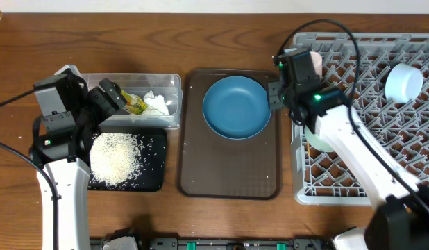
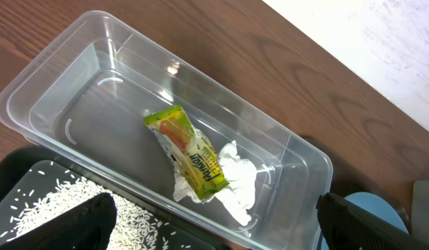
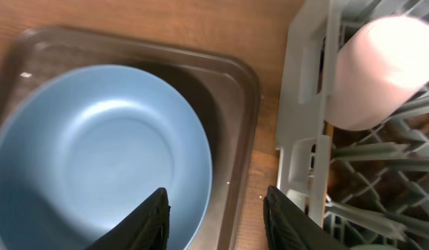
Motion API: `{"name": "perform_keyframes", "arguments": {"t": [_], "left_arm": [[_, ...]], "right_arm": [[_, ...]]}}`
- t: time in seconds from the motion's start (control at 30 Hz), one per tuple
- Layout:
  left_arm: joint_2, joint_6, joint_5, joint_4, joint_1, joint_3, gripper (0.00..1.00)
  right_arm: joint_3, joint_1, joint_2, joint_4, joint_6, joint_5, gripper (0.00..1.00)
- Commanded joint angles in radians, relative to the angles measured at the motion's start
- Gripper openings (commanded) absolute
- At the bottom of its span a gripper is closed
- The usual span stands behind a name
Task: Sort waste into correct bins and load items into the dishwasher rack
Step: 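Move right gripper left to the blue plate's rim on the brown tray, then grasp the blue plate's edge with the right gripper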
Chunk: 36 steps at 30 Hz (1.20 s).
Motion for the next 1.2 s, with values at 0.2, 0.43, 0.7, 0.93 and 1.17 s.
{"name": "perform_keyframes", "arguments": {"t": [0.2, 0.43, 0.7, 0.93, 1.17], "left_arm": [[0.003, 0.008, -0.010, -0.002, 0.004, -0.003, 0.95], [0.003, 0.009, -0.010, -0.002, 0.004, -0.003, 0.95], [0.003, 0.008, -0.010, -0.002, 0.004, -0.003, 0.95], [0.003, 0.009, -0.010, -0.002, 0.004, -0.003, 0.95], [0.003, 0.009, -0.010, -0.002, 0.004, -0.003, 0.95]], "right_arm": [[0.014, 0.035, 0.194, 0.021, -0.006, -0.009, 0.42], [0.014, 0.062, 0.238, 0.025, -0.006, -0.009, 0.15], [0.014, 0.062, 0.237, 0.021, 0.002, -0.005, 0.14], [0.014, 0.064, 0.238, -0.024, 0.115, -0.005, 0.13], [0.014, 0.065, 0.238, -0.066, 0.133, -0.005, 0.12]]}}
